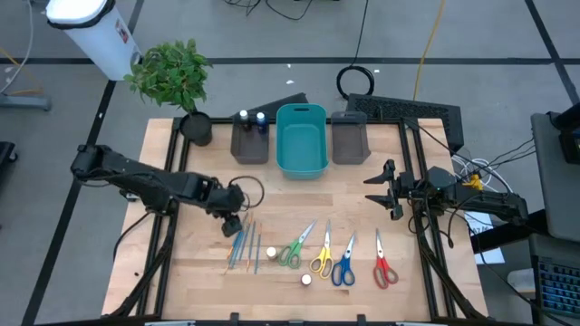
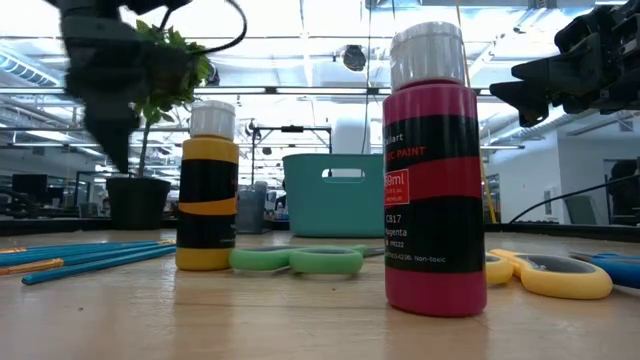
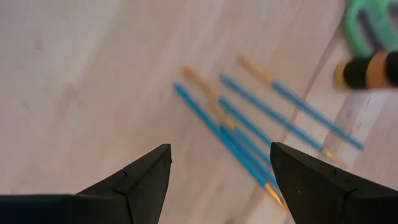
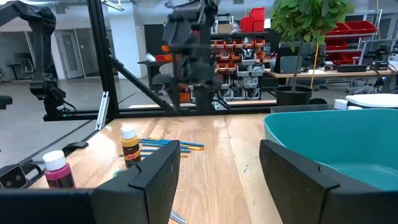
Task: Pick & Place Paint Supplies
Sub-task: Put the blue paint brush into the blue bin
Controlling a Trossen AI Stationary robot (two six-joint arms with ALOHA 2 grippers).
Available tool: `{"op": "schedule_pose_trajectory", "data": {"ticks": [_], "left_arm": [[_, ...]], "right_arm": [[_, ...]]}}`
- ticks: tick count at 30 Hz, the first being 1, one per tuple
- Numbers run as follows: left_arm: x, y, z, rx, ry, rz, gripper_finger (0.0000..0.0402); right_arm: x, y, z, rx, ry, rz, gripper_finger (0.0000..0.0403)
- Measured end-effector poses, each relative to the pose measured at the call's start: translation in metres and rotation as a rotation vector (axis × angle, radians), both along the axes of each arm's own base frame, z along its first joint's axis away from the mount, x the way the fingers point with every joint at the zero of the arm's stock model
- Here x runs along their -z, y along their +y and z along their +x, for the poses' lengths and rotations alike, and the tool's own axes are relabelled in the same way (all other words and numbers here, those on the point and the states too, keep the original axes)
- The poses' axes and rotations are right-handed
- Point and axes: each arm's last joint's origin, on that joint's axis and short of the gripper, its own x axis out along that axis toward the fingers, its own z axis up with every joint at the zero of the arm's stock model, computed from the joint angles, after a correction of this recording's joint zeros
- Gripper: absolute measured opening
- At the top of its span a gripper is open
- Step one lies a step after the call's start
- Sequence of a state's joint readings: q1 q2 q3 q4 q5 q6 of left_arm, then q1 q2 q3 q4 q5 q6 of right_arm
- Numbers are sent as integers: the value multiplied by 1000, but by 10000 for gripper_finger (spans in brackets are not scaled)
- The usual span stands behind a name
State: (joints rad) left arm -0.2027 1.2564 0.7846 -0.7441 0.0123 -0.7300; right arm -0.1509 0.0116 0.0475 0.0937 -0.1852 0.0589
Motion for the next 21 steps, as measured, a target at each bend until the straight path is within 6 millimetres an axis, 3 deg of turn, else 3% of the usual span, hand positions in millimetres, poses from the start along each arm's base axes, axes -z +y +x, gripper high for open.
{"op": "schedule_pose_trajectory", "data": {"ticks": [8, 14, 21], "left_arm": [[35, -32, -22, 38, 40, -63, 275], [42, -50, -24, 101, -83, -70, 265], [52, -58, -25, 98, -71, -2, 244]], "right_arm": [[0, 0, 0, 0, 0, 0, 212], [0, 0, 0, 0, 0, 0, 212], [0, 0, 0, 0, 0, 0, 212]]}}
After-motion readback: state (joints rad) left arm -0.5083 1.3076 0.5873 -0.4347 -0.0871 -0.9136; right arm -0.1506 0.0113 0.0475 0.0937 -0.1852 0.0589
